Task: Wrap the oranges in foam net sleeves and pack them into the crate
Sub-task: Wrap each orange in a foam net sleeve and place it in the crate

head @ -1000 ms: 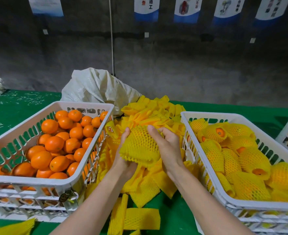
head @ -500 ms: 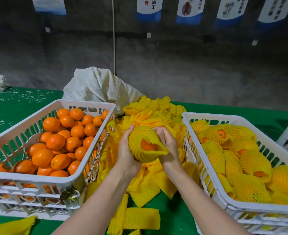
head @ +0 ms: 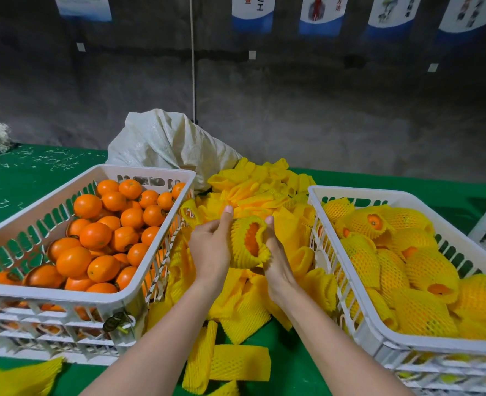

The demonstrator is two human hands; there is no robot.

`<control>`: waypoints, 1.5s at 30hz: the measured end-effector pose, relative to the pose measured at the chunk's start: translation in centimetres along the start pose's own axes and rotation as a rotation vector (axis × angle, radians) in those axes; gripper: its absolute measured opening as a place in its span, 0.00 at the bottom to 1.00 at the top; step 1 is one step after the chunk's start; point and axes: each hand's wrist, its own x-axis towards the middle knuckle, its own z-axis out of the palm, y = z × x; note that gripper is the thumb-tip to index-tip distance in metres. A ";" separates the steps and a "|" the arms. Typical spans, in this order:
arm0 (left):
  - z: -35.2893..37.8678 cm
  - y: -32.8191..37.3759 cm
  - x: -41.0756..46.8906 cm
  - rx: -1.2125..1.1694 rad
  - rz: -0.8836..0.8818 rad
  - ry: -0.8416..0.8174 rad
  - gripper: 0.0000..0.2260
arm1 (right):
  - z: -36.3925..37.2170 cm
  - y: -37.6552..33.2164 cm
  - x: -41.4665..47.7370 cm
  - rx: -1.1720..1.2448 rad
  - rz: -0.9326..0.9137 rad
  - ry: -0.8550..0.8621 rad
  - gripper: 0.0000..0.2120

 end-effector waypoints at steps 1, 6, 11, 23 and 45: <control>0.1 0.0 0.0 0.034 0.049 0.006 0.25 | 0.1 0.3 0.0 0.040 0.025 0.013 0.23; 0.6 -0.1 -0.1 0.075 -0.065 0.108 0.25 | 0.1 1.1 0.2 0.282 0.126 0.138 0.17; 0.5 -0.4 0.9 -0.190 -0.385 0.044 0.20 | 0.1 0.5 0.4 0.461 0.214 0.170 0.21; -0.5 0.1 0.3 -0.317 -0.402 -0.376 0.15 | -0.8 0.1 0.7 0.577 0.311 0.039 0.21; -1.0 0.4 0.0 -0.364 -0.896 -0.654 0.23 | -2.6 1.0 -0.5 -0.240 -0.322 -0.031 0.15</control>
